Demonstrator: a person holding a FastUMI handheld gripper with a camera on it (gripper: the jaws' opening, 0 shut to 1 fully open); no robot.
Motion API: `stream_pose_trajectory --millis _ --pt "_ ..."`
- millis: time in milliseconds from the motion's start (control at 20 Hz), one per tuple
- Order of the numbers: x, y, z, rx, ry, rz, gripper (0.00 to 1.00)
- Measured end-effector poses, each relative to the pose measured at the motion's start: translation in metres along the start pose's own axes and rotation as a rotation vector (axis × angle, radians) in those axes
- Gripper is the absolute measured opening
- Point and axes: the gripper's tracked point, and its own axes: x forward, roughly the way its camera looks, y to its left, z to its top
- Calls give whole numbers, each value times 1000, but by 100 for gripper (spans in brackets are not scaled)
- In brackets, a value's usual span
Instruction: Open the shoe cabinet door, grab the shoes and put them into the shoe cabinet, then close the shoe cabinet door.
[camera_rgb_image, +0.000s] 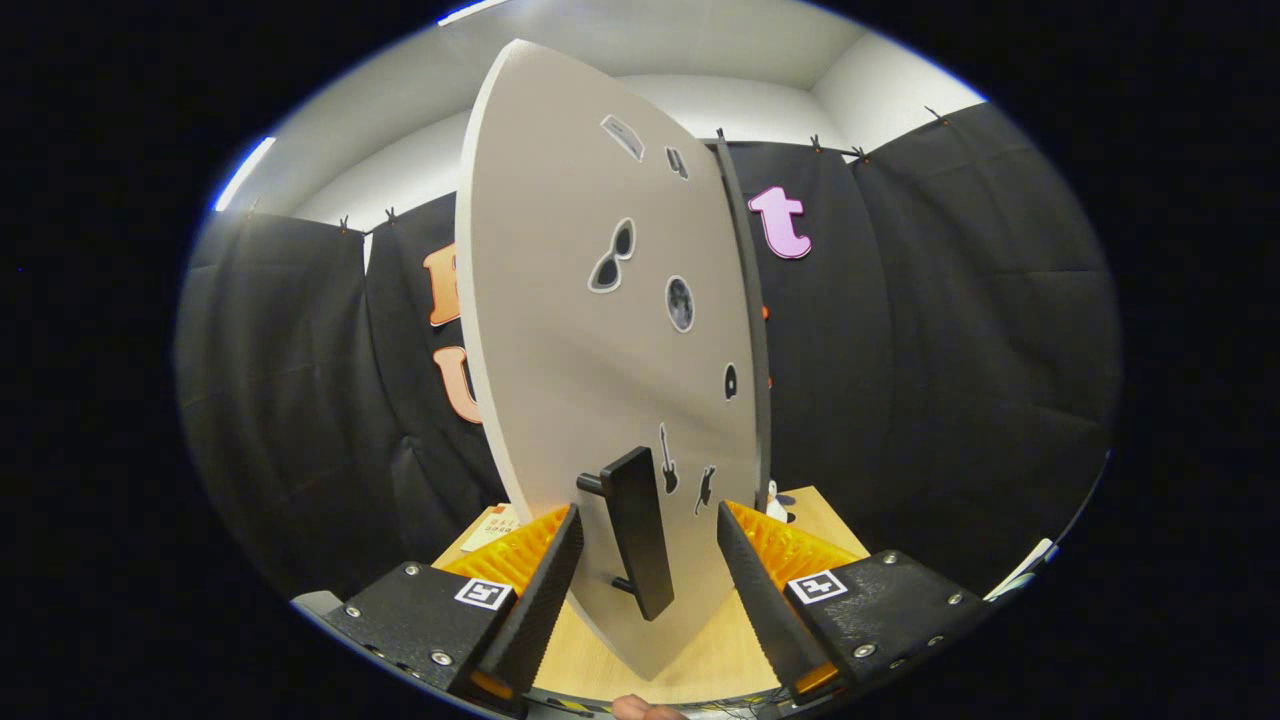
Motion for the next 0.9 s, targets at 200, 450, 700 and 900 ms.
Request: stream_pose_trajectory --millis 200,450,700,900 --pt "31 50 -3 -54 16 28 87" --pt "89 92 -1 -61 27 73 87" --pt "124 108 1 -45 22 108 86" --pt "146 112 2 -28 20 117 86"
